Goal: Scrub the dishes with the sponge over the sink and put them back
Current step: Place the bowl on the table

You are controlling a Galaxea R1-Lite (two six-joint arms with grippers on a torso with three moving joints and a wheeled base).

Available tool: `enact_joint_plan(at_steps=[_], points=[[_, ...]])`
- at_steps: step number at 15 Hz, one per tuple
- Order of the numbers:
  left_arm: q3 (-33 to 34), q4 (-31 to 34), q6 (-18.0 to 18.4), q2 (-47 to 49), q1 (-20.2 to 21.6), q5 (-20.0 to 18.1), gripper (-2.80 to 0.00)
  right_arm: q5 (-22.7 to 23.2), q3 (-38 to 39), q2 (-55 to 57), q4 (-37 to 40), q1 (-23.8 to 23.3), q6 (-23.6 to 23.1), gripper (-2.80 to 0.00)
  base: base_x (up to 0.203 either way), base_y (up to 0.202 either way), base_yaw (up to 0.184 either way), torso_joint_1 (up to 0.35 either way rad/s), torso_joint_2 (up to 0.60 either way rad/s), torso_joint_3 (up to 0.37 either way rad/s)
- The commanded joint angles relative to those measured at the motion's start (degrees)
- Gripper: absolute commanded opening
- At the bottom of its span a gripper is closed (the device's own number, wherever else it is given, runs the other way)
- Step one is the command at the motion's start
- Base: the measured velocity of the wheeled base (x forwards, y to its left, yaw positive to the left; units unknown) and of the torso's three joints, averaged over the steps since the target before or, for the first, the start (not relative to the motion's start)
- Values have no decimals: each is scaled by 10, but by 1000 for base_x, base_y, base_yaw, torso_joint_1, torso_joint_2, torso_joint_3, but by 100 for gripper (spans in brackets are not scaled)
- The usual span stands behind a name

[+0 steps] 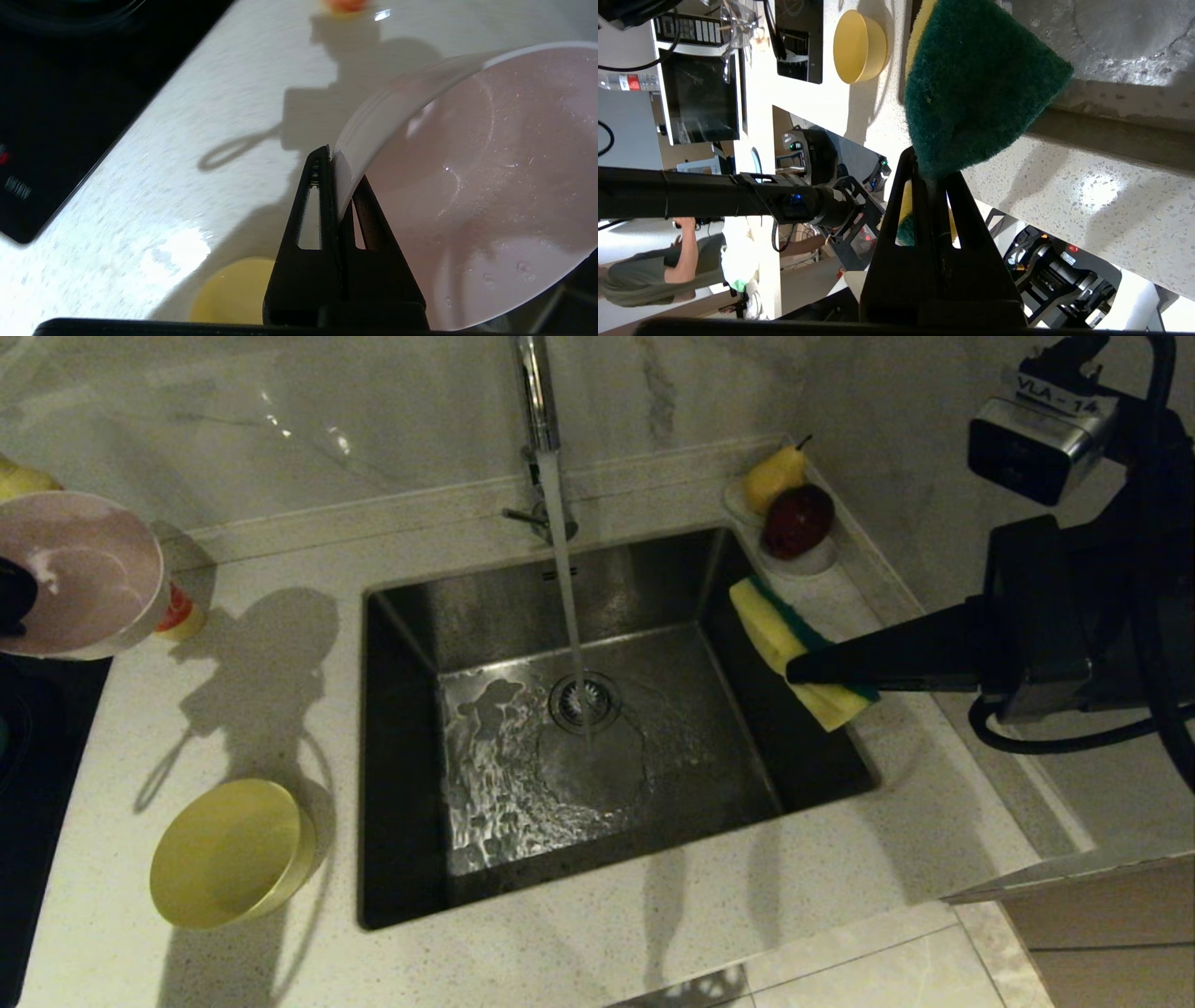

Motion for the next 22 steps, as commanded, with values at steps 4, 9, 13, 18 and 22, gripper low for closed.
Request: enact_joint_plan(at_steps=[4, 9, 13, 18, 22], points=[[31, -3, -27, 79, 121, -73, -280, 2, 11, 3, -2, 0, 0, -280, 0, 0, 0, 0, 0, 0], [50, -51, -35, 171, 185, -125, -280, 2, 16, 7, -5, -1, 0, -280, 0, 0, 0, 0, 0, 0], [55, -64, -35, 227, 205, -150, -280, 2, 19, 7, -7, -1, 0, -280, 0, 0, 0, 0, 0, 0], [52, -64, -34, 222, 217, -214, -280, 3, 25, -1, -7, -1, 1, -280, 0, 0, 0, 0, 0, 0], [54, -64, -35, 229, 217, -215, -280, 4, 27, -4, -6, -1, 1, -280, 0, 0, 0, 0, 0, 0]])
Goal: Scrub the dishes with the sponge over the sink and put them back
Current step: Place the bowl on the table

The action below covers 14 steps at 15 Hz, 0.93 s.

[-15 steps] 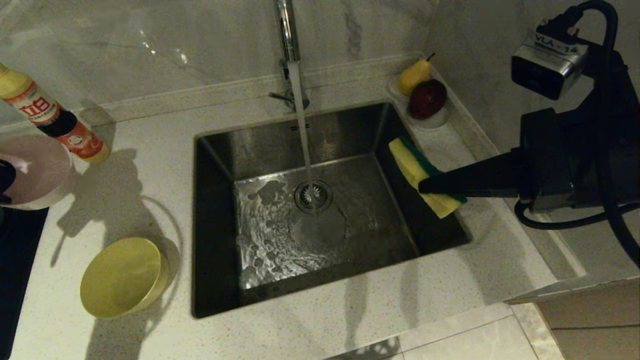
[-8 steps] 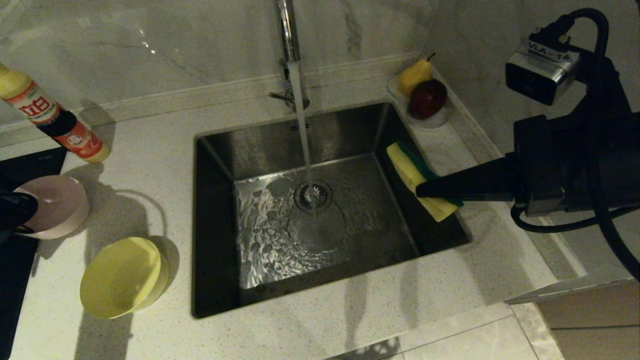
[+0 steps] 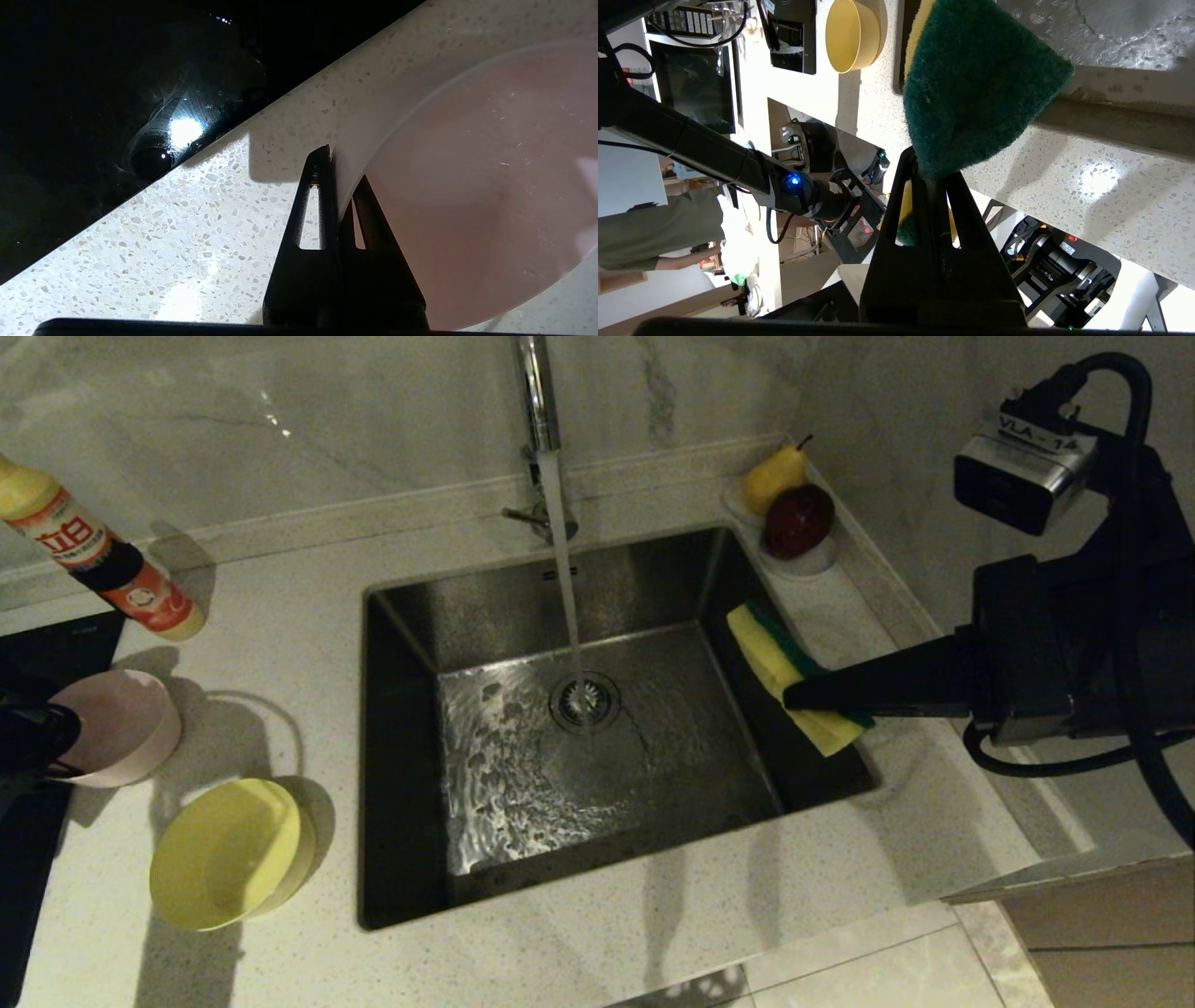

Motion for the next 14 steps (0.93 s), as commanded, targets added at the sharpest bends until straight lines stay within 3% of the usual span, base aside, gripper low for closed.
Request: enact_joint_plan(at_steps=[1, 9, 10, 12, 14], points=[[0, 1, -3, 4, 0, -1, 0, 1, 0, -2, 1, 0, 2, -280, 0, 0, 0, 0, 0, 0], [-39, 9, -25, -115, 20, -40, 0, 1, -4, 0, 1, 1, 1, -280, 0, 0, 0, 0, 0, 0], [-41, 12, -22, -140, 21, -40, -280, 1, -4, 0, 1, 1, 1, -280, 0, 0, 0, 0, 0, 0], [-53, 50, 9, -168, 20, -42, -280, 1, -3, 2, 2, 1, 2, -280, 0, 0, 0, 0, 0, 0], [-52, 105, 88, -181, 17, -43, -280, 0, -3, 5, 2, 1, 2, -280, 0, 0, 0, 0, 0, 0]])
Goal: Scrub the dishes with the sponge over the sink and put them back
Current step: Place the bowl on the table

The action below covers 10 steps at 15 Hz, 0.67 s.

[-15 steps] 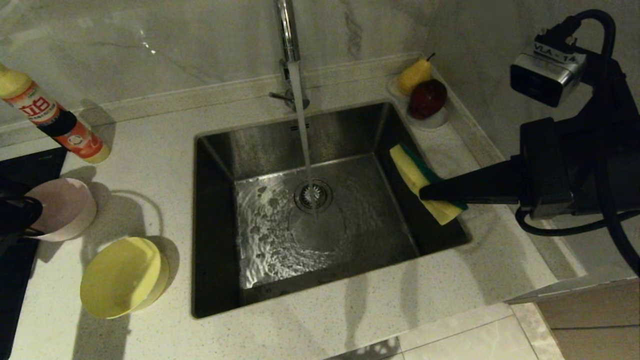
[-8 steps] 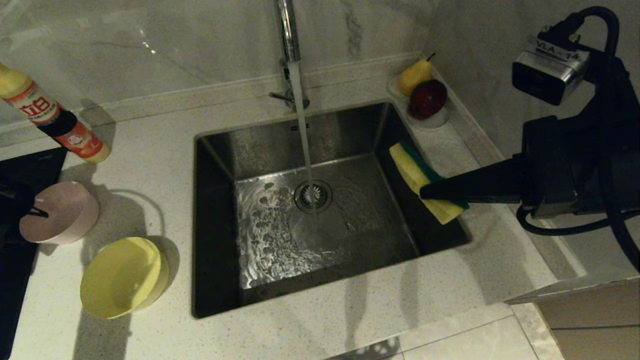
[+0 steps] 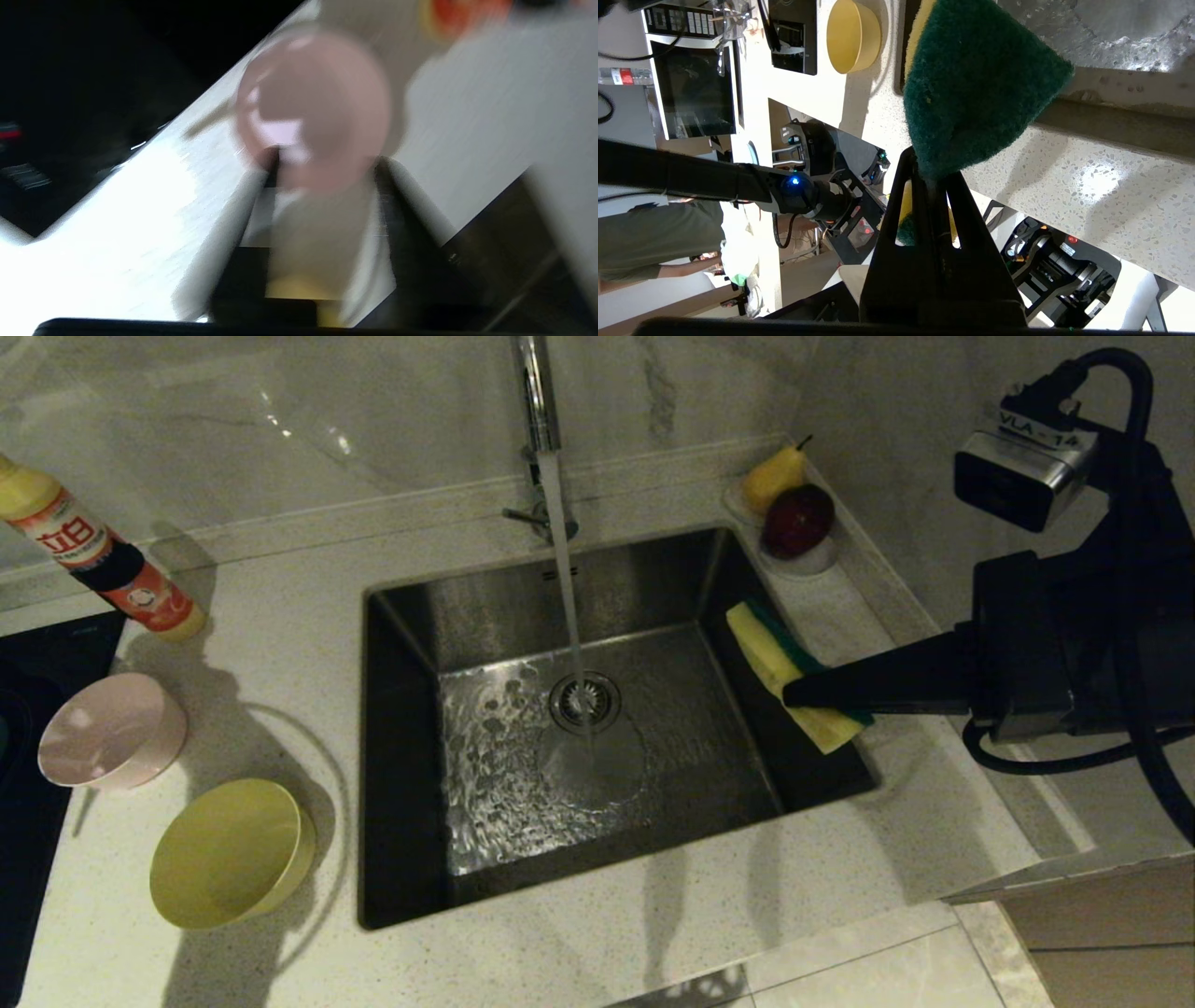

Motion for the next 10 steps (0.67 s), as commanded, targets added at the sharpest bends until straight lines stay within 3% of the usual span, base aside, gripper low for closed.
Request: enact_joint_plan(at_steps=[1, 6, 8, 9, 10], points=[[3, 53, 66, -38, -11, -3, -280, 0, 1, 4, 1, 0, 1, -280, 0, 0, 0, 0, 0, 0], [81, 96, 179, -63, -98, -8, -280, -1, 2, 9, 1, 0, 1, -280, 0, 0, 0, 0, 0, 0], [121, 91, 203, -63, -112, -8, -280, -1, 2, 9, 0, -1, 1, -280, 0, 0, 0, 0, 0, 0], [127, 90, 205, -61, -113, -7, 0, -1, 2, 9, 0, -1, 1, -280, 0, 0, 0, 0, 0, 0], [132, 90, 206, -61, -113, -7, 0, -1, 2, 9, 0, -1, 1, -280, 0, 0, 0, 0, 0, 0]])
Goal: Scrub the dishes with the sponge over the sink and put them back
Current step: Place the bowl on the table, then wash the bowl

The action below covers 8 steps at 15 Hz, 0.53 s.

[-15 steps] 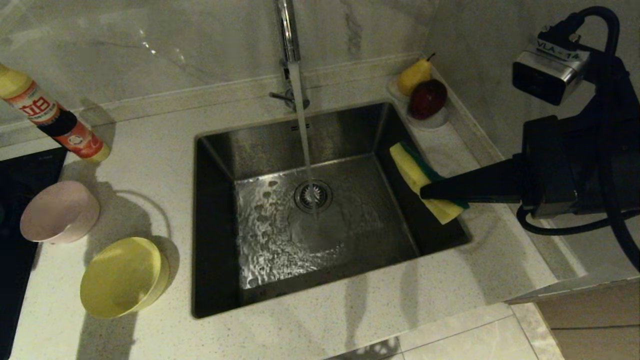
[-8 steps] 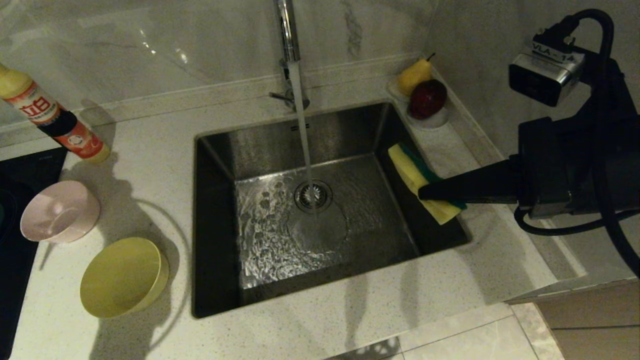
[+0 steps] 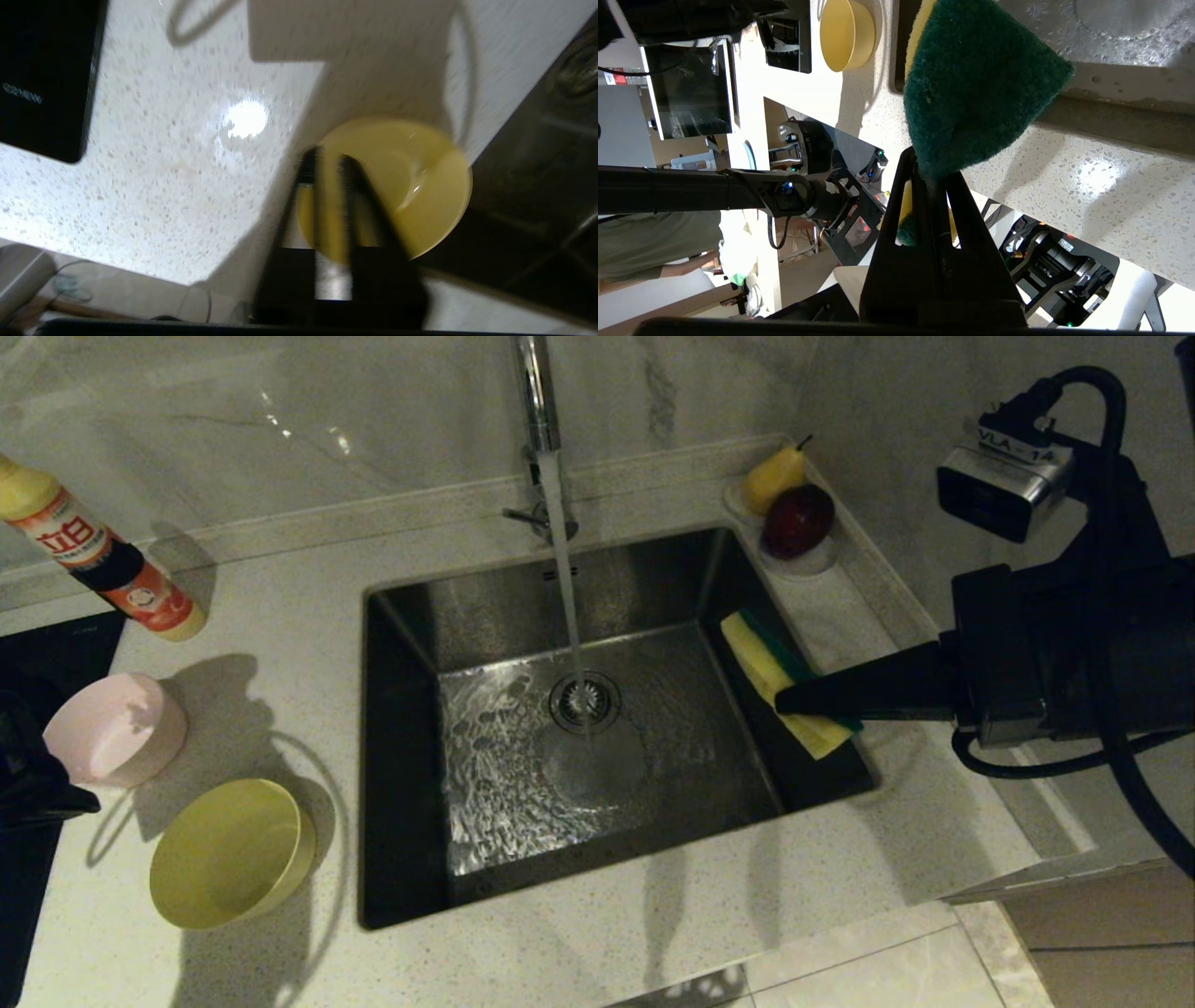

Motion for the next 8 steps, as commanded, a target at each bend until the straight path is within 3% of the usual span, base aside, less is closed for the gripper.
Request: enact_joint_plan(at_steps=[1, 8], points=[[22, 2, 0, -1, -3, -2, 0, 1, 0, 1, 1, 0, 1, -280, 0, 0, 0, 0, 0, 0], [66, 1, 35, 12, -6, -4, 0, 1, 5, -2, 1, -2, 4, -280, 0, 0, 0, 0, 0, 0]])
